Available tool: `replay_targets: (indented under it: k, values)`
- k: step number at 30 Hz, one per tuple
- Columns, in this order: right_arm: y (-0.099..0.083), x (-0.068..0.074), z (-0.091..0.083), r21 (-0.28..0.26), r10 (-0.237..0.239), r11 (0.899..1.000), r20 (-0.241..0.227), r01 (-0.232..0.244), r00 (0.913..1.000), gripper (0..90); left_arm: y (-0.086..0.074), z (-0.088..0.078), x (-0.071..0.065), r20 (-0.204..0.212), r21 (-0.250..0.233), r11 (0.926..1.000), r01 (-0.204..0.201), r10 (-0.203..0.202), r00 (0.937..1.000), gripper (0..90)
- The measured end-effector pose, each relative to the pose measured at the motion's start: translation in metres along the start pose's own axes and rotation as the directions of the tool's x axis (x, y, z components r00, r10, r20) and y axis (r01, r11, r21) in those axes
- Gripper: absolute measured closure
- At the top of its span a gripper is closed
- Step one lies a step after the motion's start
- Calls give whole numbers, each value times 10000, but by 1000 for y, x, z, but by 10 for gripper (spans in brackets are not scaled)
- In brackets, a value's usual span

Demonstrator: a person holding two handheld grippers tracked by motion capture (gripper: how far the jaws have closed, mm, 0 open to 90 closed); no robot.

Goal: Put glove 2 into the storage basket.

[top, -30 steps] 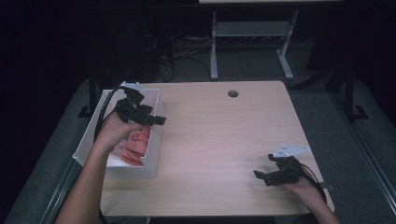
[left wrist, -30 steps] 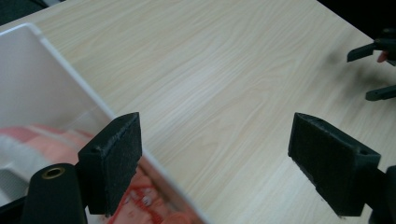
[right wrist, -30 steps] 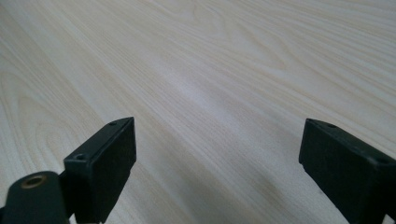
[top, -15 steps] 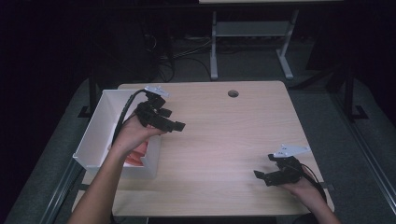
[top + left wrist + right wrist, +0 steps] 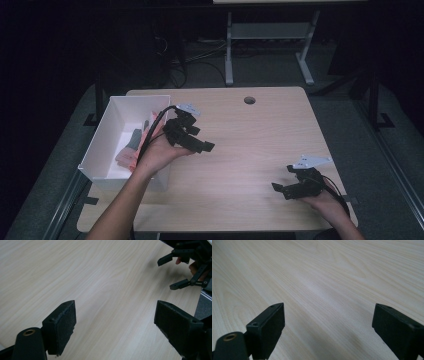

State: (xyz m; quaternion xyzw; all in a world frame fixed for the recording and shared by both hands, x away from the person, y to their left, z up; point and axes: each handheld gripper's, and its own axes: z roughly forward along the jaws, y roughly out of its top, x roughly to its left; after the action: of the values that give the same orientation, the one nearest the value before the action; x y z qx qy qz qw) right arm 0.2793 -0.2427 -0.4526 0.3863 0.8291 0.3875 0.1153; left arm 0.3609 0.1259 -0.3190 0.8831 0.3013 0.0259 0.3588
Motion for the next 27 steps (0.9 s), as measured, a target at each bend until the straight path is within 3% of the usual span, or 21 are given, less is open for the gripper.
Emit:
replay_targets:
  k: [16, 18, 27]
  values:
    - [0, 0, 1, 35, -42, 10000, -6, 42, 10000, 107, -20, 45, -26, 111, 258, 9987, -432, 430, 9990, 174]
    - [0, 0, 1, 38, -50, 10000, -7, 50, 10000, 107, -23, 50, -28, 126, 384, 9974, -609, 605, 9981, 173]
    - [0, 2, 2, 86, -41, 10000, -37, 41, 10000, 107, -39, 69, -33, 204, 233, 9978, -619, 614, 9979, 172]
